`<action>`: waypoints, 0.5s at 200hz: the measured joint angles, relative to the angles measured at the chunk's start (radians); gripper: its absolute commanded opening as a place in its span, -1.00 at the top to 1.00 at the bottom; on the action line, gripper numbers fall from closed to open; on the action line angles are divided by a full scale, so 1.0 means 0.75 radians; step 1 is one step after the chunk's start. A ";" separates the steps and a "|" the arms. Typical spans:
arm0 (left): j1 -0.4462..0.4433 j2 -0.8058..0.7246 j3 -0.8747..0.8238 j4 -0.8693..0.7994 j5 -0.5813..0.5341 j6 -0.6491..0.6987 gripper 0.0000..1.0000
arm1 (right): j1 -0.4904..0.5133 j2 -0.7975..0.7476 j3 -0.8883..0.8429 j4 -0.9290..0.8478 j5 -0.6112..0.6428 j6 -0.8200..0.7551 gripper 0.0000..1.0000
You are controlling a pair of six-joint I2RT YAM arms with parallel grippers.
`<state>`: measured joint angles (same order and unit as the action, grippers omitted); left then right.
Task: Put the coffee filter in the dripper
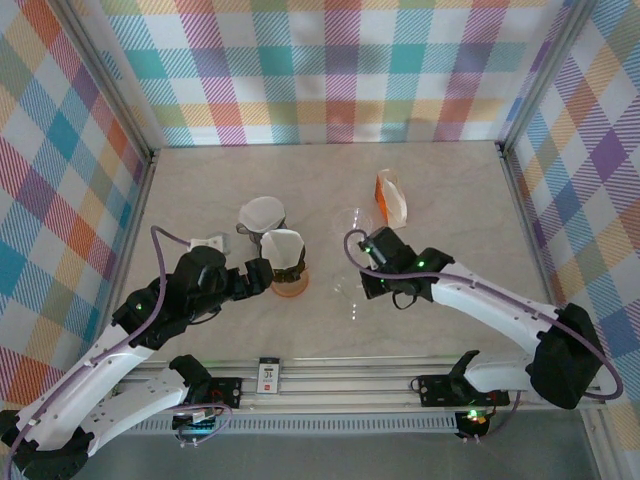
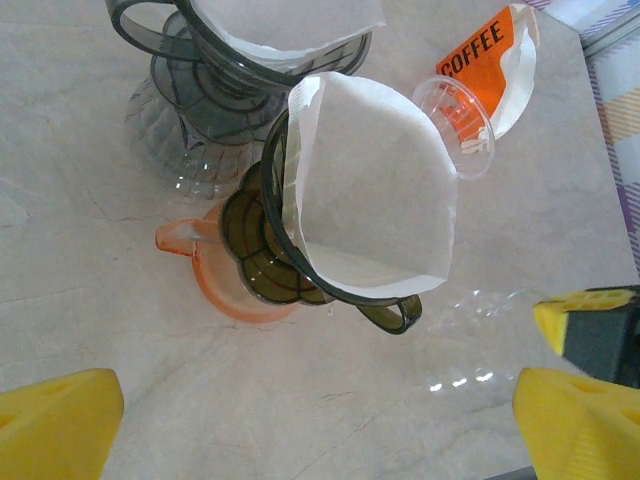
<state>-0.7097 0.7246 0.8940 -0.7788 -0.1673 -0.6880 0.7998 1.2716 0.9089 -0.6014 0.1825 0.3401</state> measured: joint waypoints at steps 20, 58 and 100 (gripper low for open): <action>0.000 0.000 -0.010 -0.001 0.002 -0.003 -1.00 | 0.036 0.040 -0.026 0.057 -0.012 0.013 0.81; 0.000 0.000 -0.017 0.000 0.003 -0.004 -1.00 | 0.070 0.099 -0.040 0.157 -0.016 0.030 0.76; 0.000 -0.001 -0.032 -0.001 0.012 -0.004 -1.00 | 0.078 0.101 -0.070 0.187 -0.022 0.059 0.48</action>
<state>-0.7097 0.7242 0.8700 -0.7792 -0.1581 -0.6910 0.8581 1.3476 0.8562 -0.4610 0.1661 0.3843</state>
